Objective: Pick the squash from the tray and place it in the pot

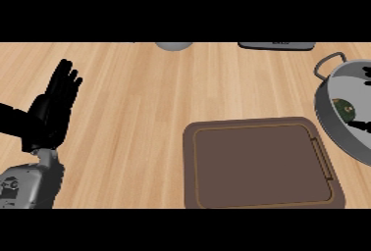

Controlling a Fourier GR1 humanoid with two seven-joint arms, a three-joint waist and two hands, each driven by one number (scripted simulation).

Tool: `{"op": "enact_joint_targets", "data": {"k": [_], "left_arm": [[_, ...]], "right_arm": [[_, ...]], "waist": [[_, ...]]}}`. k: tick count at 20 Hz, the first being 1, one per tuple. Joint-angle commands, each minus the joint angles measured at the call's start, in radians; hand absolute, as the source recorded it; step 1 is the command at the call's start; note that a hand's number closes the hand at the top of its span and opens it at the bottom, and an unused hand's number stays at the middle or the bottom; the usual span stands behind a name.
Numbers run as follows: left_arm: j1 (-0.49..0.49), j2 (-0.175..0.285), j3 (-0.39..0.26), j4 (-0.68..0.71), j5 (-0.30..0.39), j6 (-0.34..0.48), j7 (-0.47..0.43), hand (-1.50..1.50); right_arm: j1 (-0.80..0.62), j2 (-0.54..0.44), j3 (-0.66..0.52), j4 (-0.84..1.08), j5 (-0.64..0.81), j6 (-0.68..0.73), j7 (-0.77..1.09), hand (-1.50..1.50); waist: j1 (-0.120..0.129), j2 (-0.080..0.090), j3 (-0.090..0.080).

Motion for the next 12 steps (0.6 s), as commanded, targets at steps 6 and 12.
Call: {"op": "enact_joint_targets", "data": {"k": [6,12], "left_arm": [[0.026,0.024,0.025,-0.018,0.031,-0.038,-0.004,0.00],[-0.009,-0.009,0.006,-0.001,-0.009,0.012,-0.003,0.00]], "right_arm": [[-0.059,-0.081,-0.166,0.142,-0.173,0.271,-0.022,-1.50],[-0.045,-0.194,-0.194,0.158,-0.205,0.405,0.010,-1.50]], "waist": [[-0.001,0.001,0.000],[-0.008,0.006,0.003]]}}
